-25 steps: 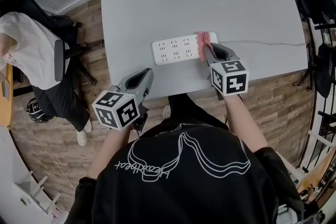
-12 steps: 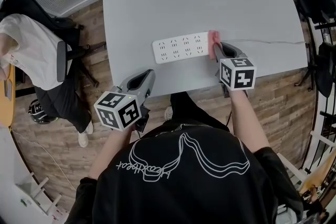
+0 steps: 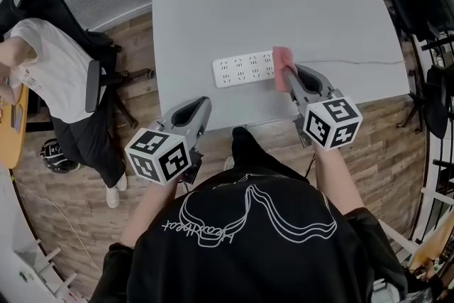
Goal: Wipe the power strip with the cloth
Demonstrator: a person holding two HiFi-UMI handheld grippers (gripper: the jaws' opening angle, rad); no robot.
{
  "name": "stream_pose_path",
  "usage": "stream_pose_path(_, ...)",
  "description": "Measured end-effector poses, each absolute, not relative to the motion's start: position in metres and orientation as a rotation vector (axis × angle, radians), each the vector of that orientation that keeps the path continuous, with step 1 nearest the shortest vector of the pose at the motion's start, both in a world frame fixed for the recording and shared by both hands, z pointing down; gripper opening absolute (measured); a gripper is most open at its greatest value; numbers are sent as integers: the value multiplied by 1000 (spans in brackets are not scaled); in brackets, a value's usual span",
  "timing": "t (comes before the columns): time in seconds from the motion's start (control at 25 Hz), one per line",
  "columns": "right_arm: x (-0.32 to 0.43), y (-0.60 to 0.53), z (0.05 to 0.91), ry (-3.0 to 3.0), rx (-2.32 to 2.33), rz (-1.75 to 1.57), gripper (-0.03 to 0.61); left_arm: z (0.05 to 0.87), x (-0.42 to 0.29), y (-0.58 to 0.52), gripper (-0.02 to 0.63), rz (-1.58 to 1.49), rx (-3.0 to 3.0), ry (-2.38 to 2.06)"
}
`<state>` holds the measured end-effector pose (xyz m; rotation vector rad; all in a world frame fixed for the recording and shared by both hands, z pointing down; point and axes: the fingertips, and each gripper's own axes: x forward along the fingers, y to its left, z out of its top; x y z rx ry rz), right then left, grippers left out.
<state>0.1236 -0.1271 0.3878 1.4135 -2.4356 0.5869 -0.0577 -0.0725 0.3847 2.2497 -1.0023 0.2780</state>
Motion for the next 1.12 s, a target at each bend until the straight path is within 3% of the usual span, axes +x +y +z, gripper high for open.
stream_pose_path(0.52,51,-21,271,-2843,1247,311,32,277,-62,-6,14,118,2552,-996)
stream_pose_path(1.12,43,8,263,-2832,1244,307,29,256,-59,20,14,94,2586,-949)
